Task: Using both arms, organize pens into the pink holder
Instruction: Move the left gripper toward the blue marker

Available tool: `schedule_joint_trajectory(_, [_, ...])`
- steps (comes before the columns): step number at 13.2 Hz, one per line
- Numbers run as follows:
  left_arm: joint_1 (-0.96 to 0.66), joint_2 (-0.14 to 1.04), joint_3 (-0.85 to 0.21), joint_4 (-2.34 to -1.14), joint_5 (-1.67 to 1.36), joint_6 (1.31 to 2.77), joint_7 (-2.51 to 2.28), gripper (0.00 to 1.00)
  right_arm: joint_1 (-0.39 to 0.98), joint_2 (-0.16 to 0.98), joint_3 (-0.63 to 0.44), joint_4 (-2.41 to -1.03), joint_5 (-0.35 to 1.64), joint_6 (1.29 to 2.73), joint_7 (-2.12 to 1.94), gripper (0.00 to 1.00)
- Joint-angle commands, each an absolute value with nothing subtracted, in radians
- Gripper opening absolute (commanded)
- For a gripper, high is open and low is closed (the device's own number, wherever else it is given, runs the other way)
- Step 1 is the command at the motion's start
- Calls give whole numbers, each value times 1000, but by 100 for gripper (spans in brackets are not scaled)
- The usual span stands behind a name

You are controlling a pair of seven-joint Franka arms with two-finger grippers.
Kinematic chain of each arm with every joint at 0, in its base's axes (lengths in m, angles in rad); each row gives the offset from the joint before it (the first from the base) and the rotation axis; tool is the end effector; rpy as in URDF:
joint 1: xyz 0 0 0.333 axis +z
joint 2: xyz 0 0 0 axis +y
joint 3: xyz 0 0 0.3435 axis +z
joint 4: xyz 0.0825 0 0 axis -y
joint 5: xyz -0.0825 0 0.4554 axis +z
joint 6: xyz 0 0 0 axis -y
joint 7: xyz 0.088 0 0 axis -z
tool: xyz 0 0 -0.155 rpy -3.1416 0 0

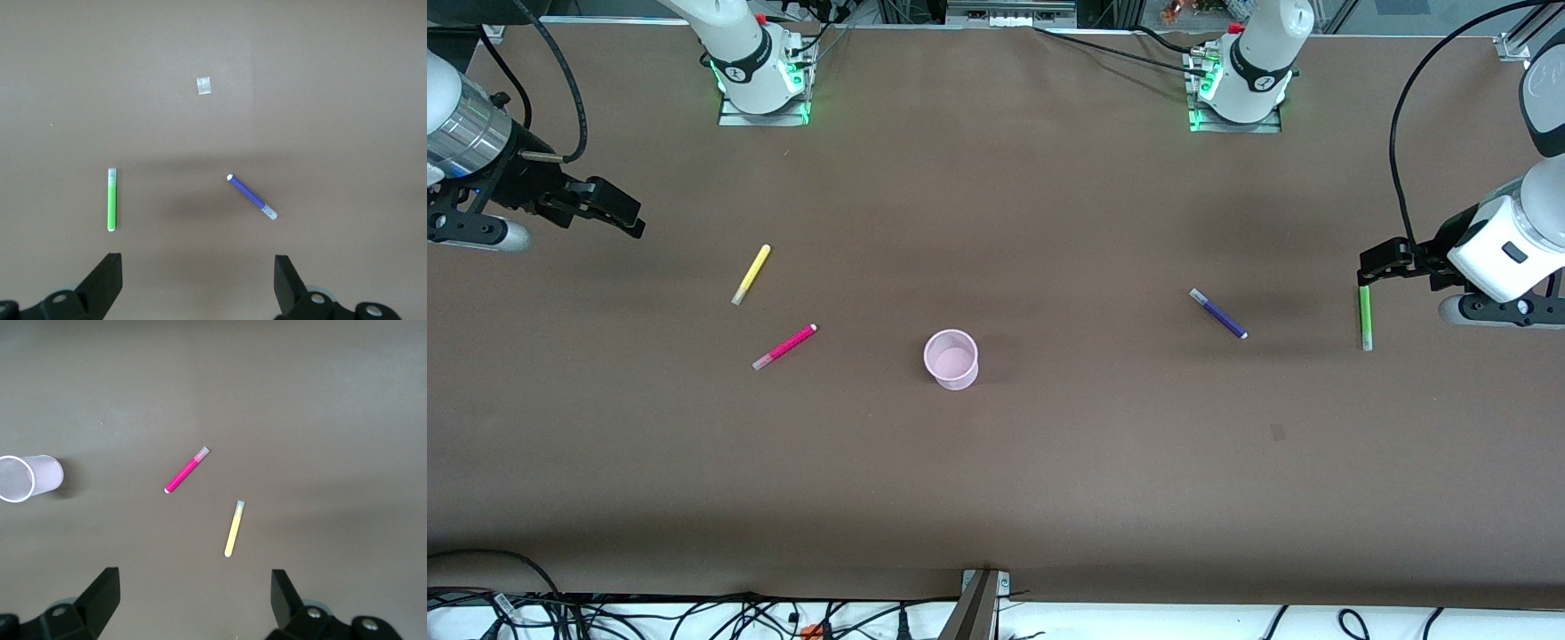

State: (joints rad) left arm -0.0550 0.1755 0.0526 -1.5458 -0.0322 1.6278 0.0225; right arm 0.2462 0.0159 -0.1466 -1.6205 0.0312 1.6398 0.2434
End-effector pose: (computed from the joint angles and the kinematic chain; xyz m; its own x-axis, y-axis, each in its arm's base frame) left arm 0.6769 -0.0086 0.5078 0.9954 -0.0230 -0.0926 -0.0208 -0.9995 0.0248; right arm 0.6326 0.0684 0.5731 0.9894 -0.1453 -0.0035 -0.1453 -0.9890 -0.0288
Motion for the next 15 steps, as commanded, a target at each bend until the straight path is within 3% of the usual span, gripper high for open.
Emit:
schedule_joint_trajectory(1, [-58,176,54,-1529,-29,1614,15,100,242,3,-147,-1636,46,1667,215,100])
schedule_joint_trajectory(7, [-58,190,54,-1538,-31,1612,28,100,244,11,-146,-1624,49,1660,215,100])
schedule_joint_trajectory(11, [-49,271,54,-1546,-54,1539,17,100,241,12,-150,-1623,48,1666,215,100])
schedule_joint_trajectory(15, [-46,337,54,-1604,-80,1580,-157,100,250,17,-147,-1623,46,1658,213,100])
